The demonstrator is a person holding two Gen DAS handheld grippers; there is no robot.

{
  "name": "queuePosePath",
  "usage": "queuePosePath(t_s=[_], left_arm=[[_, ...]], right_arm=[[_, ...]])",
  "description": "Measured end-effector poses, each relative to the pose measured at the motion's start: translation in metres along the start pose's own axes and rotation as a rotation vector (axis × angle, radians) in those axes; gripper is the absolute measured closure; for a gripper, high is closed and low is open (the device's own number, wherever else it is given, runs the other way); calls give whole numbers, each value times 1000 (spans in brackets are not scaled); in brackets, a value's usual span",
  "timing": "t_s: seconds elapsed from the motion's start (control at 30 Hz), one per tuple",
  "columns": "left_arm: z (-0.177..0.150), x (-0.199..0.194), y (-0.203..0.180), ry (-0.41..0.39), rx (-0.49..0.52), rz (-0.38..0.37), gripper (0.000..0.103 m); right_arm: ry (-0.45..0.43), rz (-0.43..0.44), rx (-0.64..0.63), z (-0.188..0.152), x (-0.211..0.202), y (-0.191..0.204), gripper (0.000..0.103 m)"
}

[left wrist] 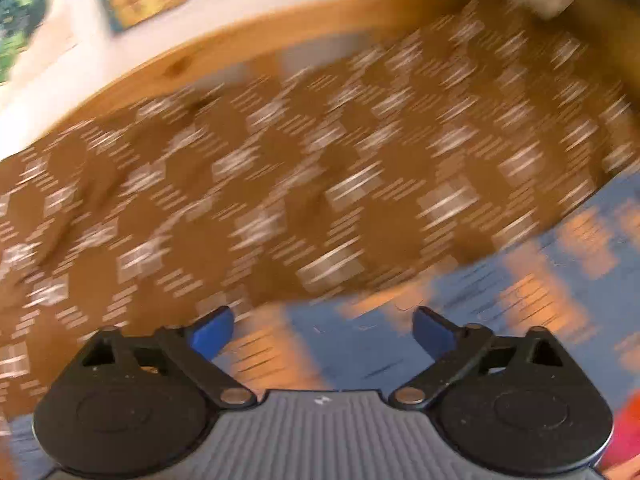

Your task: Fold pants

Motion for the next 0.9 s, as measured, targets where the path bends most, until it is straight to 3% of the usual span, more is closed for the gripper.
queuePosePath(t_s=[0.1, 0.23, 0.37, 0.43, 0.53, 0.63, 0.77, 0.9], left_arm=[[26, -3, -59, -51, 32, -187, 0], [55, 4, -139, -81, 117, -376, 0], [65, 23, -189, -87, 184, -479, 4], [66, 36, -208, -73, 222, -476, 9], [64, 61, -223, -65, 262, -400, 11], [59, 82, -225, -27, 252, -348, 11], [50, 95, -223, -2, 229, -341, 8], [49, 92, -219, 39, 207, -320, 6]], right_arm=[[-3, 1, 13, 2, 3, -5, 1], [-6, 6, -4, 7, 8, -4, 1], [-3, -12, -80, 7, 13, -3, 3], [2, -30, -94, 8, 16, -5, 7], [1, -7, -69, 9, 16, -13, 21], [12, -1, -45, 9, 16, -19, 32], [36, -24, 12, 9, 14, -28, 45], [85, -65, -18, 11, 23, -27, 49]])
Point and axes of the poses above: each gripper's, at about its wrist camera, not at the fingertips, and x roughly the way its jaws point, y to its left, z to its top, the point moved 5 cm from there along x, roughly the way its jaws point, and after that the axes turned 4 degrees about -x, right-handed, at the moved point
